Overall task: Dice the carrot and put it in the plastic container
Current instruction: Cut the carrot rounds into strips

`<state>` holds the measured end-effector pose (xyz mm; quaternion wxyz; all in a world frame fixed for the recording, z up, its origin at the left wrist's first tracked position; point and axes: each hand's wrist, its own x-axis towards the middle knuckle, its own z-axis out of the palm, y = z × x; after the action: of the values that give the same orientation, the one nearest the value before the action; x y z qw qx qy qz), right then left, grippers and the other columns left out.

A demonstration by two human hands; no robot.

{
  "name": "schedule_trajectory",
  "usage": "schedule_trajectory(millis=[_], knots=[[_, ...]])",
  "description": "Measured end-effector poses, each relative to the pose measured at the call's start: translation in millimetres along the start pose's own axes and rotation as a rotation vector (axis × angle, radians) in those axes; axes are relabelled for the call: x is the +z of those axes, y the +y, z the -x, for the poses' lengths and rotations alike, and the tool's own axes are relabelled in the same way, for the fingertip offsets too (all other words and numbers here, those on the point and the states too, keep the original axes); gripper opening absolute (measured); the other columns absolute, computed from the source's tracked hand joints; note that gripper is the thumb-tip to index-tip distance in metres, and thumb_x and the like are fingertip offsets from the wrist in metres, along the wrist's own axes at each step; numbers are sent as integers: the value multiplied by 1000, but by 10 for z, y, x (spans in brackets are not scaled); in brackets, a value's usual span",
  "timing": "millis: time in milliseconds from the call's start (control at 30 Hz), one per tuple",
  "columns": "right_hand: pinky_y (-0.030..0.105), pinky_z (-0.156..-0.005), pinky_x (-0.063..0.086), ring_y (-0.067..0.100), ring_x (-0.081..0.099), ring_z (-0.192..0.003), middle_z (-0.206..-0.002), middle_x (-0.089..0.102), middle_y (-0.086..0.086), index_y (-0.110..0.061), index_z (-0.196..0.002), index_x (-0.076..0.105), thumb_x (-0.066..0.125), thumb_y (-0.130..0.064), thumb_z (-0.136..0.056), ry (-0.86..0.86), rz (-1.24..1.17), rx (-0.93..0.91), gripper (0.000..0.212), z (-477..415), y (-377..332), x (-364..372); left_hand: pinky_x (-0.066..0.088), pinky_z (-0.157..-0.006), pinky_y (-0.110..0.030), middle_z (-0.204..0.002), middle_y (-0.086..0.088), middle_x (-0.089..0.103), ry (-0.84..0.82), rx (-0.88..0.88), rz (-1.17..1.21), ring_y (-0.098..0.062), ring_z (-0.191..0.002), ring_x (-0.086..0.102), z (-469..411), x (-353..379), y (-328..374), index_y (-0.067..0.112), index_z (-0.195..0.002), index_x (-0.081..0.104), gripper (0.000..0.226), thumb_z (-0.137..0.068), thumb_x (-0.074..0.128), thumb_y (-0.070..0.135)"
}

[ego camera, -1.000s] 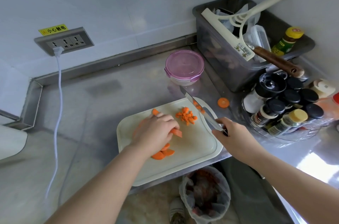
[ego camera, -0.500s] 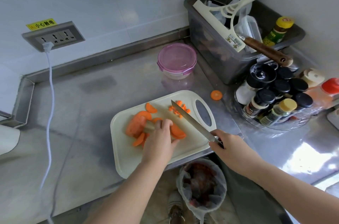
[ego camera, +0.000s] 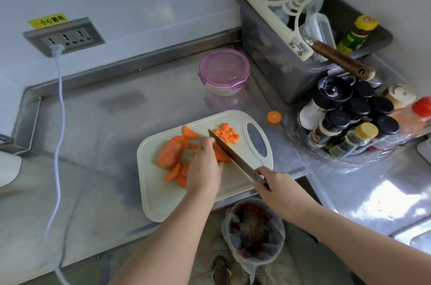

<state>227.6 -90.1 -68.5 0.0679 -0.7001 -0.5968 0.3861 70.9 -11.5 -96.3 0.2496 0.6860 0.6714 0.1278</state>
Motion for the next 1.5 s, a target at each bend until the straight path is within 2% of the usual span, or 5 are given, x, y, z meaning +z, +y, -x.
schedule_trajectory(millis=[200,500,833,1000,1500], knots=[[38,-73,58,17,66,-74,-92,68,1,-20,-128,46,43,-31,-101,-10,89,-23,29,-14,-6,37,48,-88,-35,-120,-2,61,15,-19,47,-20,-104,61,-46,-47,-63,19,-132,46,49,-87,64,14],[36,-72,59,15,66,-74,-94,68,0,-21,-127,47,43,-31,-101,-13,97,-24,28,-35,-10,47,37,-99,-31,-132,6,47,-66,143,-455,-19,-120,48,-128,-294,-380,29,-127,53,36,-91,55,25],[35,-70,57,13,65,-72,-90,67,-1,-22,-128,47,42,-31,-101,11,83,-35,28,16,-55,129,41,-95,-33,-128,5,51,5,103,-294,-20,-114,53,-54,-401,-268,26,-126,54,36,-90,58,26],[30,-68,58,11,63,-70,-90,65,-2,-22,-129,46,40,-29,-102,-10,108,-24,29,-10,-89,86,48,-91,-35,-126,-7,55,-179,-77,-112,-25,-114,56,-47,-188,28,12,-129,49,52,-84,69,28],[39,-66,59,18,64,-70,-83,61,1,-20,-127,40,33,-27,-103,-44,253,-29,26,-74,-193,239,45,-91,-31,-128,-10,50,-59,-162,-6,-27,-113,55,-15,-64,53,9,-124,55,38,-87,62,15]])
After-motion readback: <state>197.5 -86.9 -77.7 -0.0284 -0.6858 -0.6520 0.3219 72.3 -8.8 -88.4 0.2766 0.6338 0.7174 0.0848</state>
